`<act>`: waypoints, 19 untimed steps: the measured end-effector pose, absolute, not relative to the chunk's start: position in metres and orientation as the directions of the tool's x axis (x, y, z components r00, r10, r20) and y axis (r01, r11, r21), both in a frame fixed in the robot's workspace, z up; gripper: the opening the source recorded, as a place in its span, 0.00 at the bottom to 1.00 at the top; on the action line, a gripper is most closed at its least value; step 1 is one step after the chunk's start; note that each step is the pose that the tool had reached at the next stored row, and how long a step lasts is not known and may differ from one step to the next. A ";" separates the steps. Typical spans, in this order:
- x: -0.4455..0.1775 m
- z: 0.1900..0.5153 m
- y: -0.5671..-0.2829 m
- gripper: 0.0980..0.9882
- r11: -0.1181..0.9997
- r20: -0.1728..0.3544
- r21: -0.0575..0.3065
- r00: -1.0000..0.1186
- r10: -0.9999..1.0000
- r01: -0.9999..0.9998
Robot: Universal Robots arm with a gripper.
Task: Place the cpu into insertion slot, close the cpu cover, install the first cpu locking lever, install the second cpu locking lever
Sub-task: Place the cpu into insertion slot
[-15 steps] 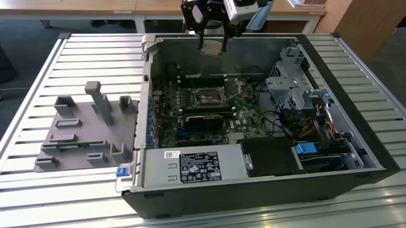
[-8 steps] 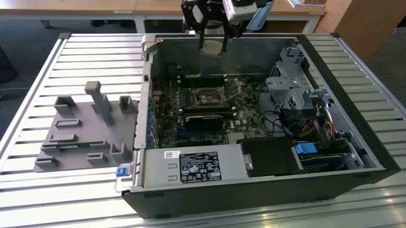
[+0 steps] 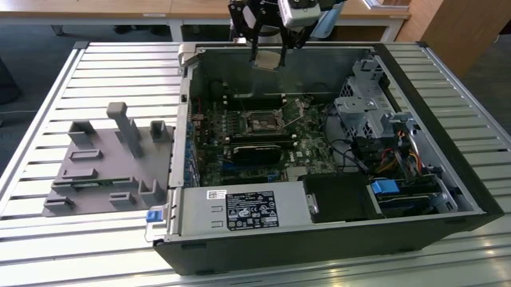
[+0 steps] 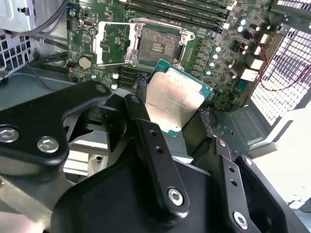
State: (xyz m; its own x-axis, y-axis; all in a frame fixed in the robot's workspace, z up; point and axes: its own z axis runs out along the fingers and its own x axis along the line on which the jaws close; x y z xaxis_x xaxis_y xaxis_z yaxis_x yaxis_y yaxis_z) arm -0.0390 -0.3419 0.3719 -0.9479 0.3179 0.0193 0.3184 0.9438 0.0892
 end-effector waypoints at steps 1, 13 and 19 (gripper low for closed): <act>-0.039 0.372 -0.342 0.50 0.942 0.019 0.089 -0.946 0.323 0.324; -0.039 0.371 -0.342 0.50 0.919 0.019 0.089 -0.924 0.383 0.383; -0.039 0.371 -0.342 0.50 0.902 0.019 0.089 -0.906 0.422 0.422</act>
